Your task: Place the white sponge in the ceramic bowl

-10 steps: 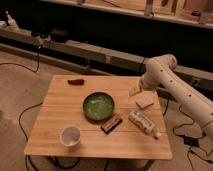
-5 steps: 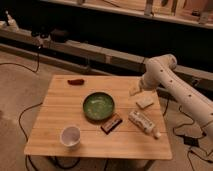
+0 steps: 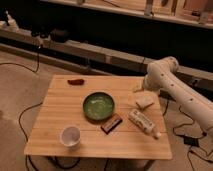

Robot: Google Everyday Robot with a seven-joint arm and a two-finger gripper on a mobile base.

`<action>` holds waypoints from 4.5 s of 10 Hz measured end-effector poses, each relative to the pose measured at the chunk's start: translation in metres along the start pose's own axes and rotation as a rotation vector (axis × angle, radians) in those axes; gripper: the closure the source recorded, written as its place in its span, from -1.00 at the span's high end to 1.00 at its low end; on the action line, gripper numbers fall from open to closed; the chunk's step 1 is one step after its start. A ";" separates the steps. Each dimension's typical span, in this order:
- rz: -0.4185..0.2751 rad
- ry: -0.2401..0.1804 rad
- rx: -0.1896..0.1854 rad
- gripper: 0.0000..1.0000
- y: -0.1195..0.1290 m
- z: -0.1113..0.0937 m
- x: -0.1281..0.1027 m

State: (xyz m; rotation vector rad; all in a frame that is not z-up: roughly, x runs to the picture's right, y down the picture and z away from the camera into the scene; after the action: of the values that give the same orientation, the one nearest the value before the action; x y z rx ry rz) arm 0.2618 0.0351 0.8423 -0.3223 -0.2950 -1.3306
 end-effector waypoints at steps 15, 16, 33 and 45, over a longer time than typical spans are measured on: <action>0.135 -0.004 -0.096 0.60 0.046 0.077 -0.029; 0.137 0.002 -0.099 0.60 0.049 0.080 -0.027; -0.005 -0.020 -0.042 -0.89 0.034 0.106 -0.008; -0.276 -0.017 0.135 -0.89 -0.112 0.070 0.029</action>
State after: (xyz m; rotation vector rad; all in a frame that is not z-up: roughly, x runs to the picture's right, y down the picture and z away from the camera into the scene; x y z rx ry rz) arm 0.1567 0.0130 0.9248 -0.1841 -0.4538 -1.5706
